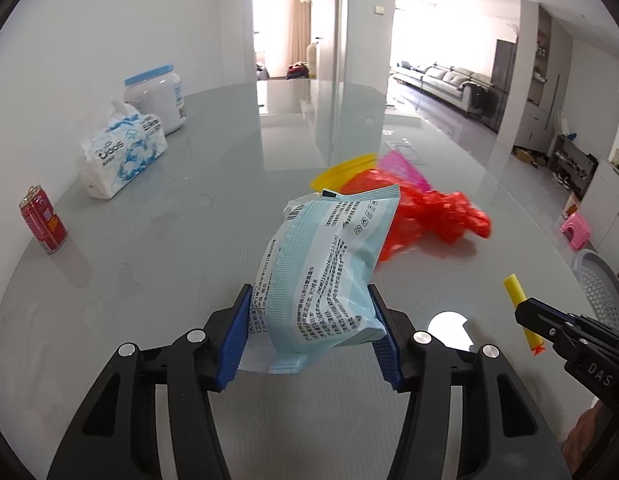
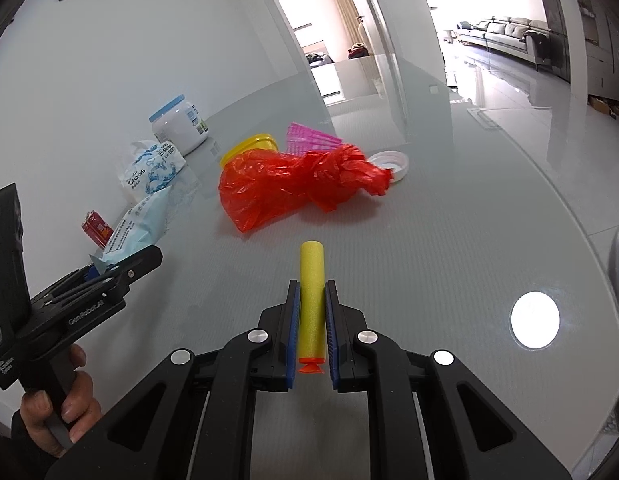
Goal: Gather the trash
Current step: 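Carry the dart and snack bag over the grey basket and open both tools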
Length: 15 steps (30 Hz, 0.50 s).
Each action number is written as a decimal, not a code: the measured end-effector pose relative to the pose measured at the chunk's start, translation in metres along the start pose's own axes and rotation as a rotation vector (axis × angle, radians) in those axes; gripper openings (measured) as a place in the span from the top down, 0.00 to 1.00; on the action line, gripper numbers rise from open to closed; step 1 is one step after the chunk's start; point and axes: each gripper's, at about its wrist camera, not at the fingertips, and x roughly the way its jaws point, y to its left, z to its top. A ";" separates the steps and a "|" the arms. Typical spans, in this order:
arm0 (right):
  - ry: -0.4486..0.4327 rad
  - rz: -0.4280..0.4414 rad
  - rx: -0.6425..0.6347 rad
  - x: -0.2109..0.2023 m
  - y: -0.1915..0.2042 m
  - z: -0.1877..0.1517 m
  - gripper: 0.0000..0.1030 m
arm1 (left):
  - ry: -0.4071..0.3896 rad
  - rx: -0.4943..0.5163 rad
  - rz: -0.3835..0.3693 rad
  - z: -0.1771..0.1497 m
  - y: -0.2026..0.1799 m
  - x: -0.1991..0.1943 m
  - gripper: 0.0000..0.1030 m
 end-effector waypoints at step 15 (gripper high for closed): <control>-0.173 -0.198 0.170 -0.104 -0.095 -0.026 0.88 | 0.008 0.198 -0.274 0.002 -0.135 -0.012 0.48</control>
